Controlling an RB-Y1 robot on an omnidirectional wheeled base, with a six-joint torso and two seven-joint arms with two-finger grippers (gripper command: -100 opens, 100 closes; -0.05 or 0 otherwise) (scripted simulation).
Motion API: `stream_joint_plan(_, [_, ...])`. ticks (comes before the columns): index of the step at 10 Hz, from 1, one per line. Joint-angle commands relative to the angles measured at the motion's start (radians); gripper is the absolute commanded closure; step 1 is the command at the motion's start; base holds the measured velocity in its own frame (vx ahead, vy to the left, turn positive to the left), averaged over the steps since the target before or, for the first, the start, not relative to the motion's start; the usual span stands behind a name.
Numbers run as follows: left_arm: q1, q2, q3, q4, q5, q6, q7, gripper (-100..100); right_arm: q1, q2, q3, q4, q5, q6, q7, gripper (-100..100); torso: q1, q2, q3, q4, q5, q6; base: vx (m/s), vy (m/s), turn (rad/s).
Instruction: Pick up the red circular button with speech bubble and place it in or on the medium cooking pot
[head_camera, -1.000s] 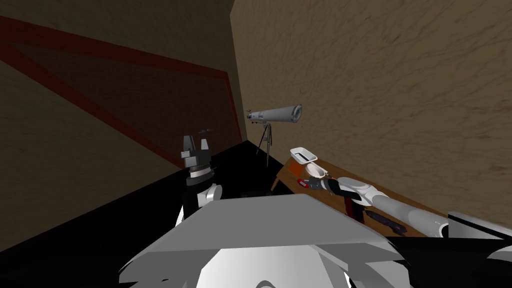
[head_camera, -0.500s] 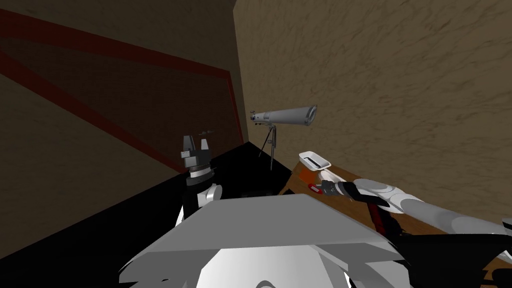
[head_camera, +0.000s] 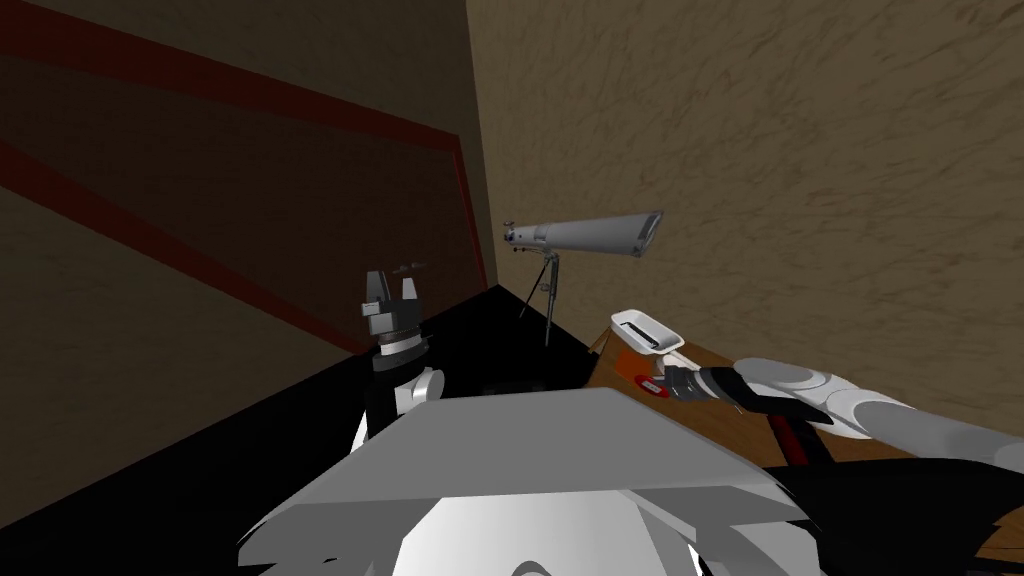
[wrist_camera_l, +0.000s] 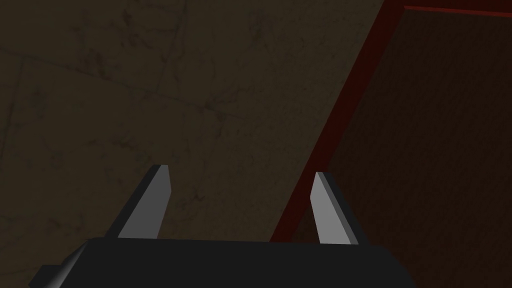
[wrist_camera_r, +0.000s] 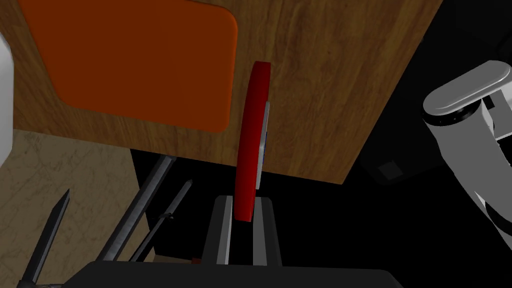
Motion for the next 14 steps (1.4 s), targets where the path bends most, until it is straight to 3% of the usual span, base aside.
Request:
stream_joint_plan(1, [0.000, 0.000, 0.000, 0.000, 0.000, 0.000, 0.000, 0, 0.022, -0.042, -0.001, -0.007, 0.005, -0.006, -0.009, 100, 0.000, 0.000, 0.000, 0.000, 0.000, 0.000, 0.125, 0.058, -0.009])
stream_joint_plan(6, [0.000, 0.000, 0.000, 0.000, 0.000, 0.000, 0.000, 0, 0.126, -0.187, -0.002, -0.017, 0.019, -0.020, -0.025, 100, -0.004, -0.008, -0.004, -0.001, 0.000, 0.000, 0.259, 0.036, -0.054])
stream_joint_plan(9, [0.000, 0.000, 0.000, 0.000, 0.000, 0.000, 0.000, 0, 0.146, -0.215, -0.001, -0.016, 0.021, -0.023, -0.027, 100, -0.009, 0.003, 0.002, 0.001, -0.001, 0.001, 0.110, -0.028, -0.026])
stream_joint_plan(14, [0.000, 0.000, 0.000, 0.000, 0.000, 0.000, 0.000, 0, 0.238, -0.329, 0.005, -0.002, 0.025, -0.041, -0.032, 100, -0.012, -0.004, -0.002, -0.001, -0.001, 0.001, 0.223, -0.062, -0.079])
